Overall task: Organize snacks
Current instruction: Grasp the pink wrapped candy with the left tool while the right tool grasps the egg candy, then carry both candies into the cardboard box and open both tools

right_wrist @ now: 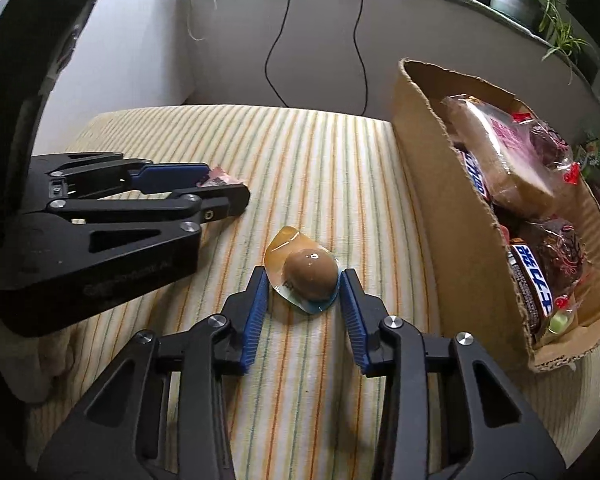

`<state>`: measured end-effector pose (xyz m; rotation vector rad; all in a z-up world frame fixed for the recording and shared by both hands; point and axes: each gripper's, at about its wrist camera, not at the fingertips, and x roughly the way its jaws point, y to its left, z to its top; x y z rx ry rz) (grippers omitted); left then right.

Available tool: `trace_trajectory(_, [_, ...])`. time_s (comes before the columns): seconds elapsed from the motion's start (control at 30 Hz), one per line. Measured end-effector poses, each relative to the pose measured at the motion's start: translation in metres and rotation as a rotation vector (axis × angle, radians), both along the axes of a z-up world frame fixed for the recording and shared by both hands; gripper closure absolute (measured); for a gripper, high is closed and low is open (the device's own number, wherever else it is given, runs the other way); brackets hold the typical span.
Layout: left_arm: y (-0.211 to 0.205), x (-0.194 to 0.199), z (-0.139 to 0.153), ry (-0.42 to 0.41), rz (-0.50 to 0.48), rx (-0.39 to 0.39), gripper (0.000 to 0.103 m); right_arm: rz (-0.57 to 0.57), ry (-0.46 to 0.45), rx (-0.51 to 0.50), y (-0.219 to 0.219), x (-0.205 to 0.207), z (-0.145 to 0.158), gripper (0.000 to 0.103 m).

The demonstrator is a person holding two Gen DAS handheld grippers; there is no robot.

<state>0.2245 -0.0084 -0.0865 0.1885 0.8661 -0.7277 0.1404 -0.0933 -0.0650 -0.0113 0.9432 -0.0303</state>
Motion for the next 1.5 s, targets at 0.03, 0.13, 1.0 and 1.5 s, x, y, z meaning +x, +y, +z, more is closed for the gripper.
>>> trace_trajectory(0.03, [0.000, 0.000, 0.000, 0.001, 0.000, 0.002, 0.071, 0.009, -0.002, 0.005, 0.002, -0.001, 0.000, 0.068])
trace_trajectory(0.13, [-0.001, 0.001, 0.000, 0.002, 0.006, 0.010, 0.072, 0.036, -0.007, 0.016, 0.004, -0.004, 0.001, 0.070])
trace_trajectory(1.0, [0.027, -0.061, 0.039, -0.023, 0.216, 0.050, 0.074, 0.230, -0.084, 0.252, -0.022, -0.044, 0.041, 0.073])
trace_trajectory(1.5, [-0.054, -0.101, 0.090, -0.113, 0.185, 0.054, 0.074, 0.241, -0.179, 0.326, -0.122, -0.083, 0.082, 0.073])
